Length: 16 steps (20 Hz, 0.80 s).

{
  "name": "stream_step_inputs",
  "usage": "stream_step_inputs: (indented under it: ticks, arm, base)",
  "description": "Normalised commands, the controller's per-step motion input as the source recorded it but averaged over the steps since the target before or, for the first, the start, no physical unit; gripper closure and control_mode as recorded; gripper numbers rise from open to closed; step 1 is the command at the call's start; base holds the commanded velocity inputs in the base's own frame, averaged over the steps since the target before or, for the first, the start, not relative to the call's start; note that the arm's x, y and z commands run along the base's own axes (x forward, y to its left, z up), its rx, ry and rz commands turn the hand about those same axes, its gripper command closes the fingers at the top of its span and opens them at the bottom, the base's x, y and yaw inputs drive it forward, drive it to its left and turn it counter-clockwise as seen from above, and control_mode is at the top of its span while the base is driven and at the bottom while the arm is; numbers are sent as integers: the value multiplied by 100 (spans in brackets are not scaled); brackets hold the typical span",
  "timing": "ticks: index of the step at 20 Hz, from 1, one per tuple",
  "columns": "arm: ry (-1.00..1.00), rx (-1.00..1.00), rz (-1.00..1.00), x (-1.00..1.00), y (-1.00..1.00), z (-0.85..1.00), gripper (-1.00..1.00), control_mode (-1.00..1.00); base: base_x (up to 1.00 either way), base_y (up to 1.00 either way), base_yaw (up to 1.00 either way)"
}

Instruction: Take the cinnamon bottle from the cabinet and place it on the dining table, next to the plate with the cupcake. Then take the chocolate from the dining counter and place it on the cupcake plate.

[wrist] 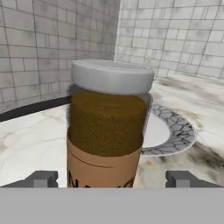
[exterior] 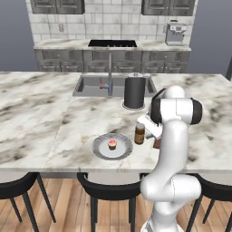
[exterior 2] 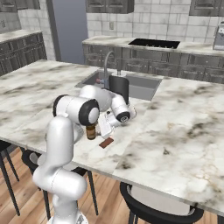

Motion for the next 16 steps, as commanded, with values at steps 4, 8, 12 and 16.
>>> stream_step_inputs:
  ticks: [4, 8, 12, 16]
  arm:
    - [0, 0, 0, -7, -7, 27, -100, -100]
    - [0, -4, -8, -35, -14, 9, -100, -100]
    - [0, -12, -22, -43, -11, 5, -100, -100]
    - [0, -14, -23, -23, -17, 24, -100, -100]
  base:
    - [0, 0, 0]
    - [0, 0, 0]
    - [0, 0, 0]
    - [0, 0, 0]
